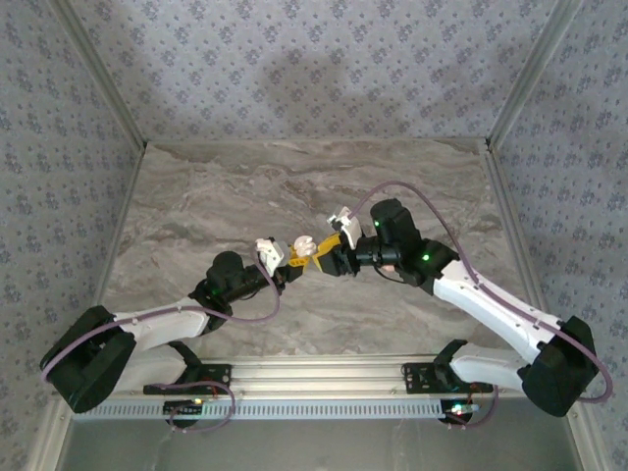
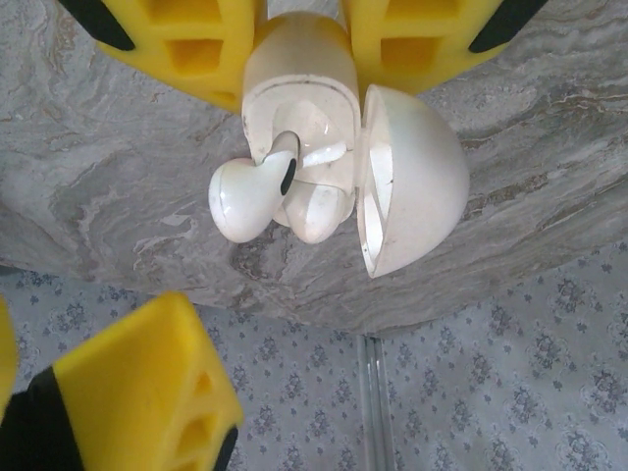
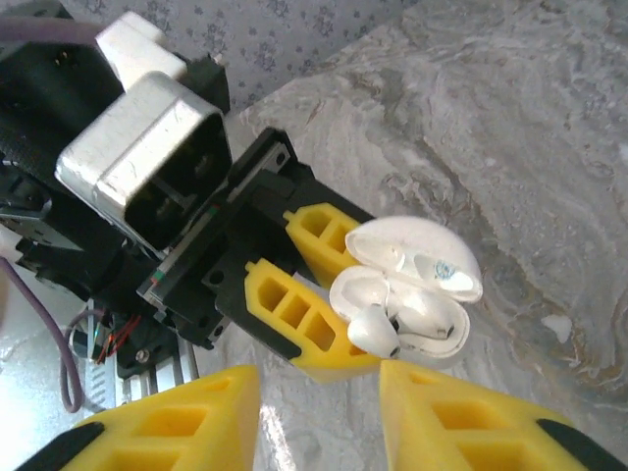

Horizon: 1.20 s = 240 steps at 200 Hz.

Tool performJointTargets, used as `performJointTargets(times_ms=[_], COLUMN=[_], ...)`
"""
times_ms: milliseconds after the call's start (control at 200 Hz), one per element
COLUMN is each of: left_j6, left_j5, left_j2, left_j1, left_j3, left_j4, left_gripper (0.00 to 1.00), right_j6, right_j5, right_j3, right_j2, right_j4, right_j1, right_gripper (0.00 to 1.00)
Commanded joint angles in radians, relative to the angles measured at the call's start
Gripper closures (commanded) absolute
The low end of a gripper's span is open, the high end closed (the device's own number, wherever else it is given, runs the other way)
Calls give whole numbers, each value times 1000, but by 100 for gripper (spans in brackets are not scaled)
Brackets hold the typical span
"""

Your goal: Insert the wireless bluetooth earbuds into the charging case

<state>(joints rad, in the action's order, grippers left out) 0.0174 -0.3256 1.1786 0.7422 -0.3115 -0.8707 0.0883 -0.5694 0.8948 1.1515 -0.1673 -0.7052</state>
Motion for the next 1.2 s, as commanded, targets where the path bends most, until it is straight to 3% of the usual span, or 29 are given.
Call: performJointTargets(times_ms=[0, 565, 874, 1194], left_j6=[13, 16, 12, 15], left_j5=[-8, -20, -24, -21], left_j2=[-19, -22, -17, -22], left_j1=[5, 6, 5, 6], left_j3=[-13, -28, -32, -31], left_j4=[-44, -36, -37, -34], left_gripper=[91, 91, 91, 91], right_j6=[70, 92, 121, 146], right_j5=[-46, -101, -119, -171], right_j3=[-9, -7, -23, -20], right_j2=[24, 85, 70, 112], right_j4=[34, 103, 124, 165], right_j1=[8, 41, 73, 70], right_gripper=[65, 72, 58, 64])
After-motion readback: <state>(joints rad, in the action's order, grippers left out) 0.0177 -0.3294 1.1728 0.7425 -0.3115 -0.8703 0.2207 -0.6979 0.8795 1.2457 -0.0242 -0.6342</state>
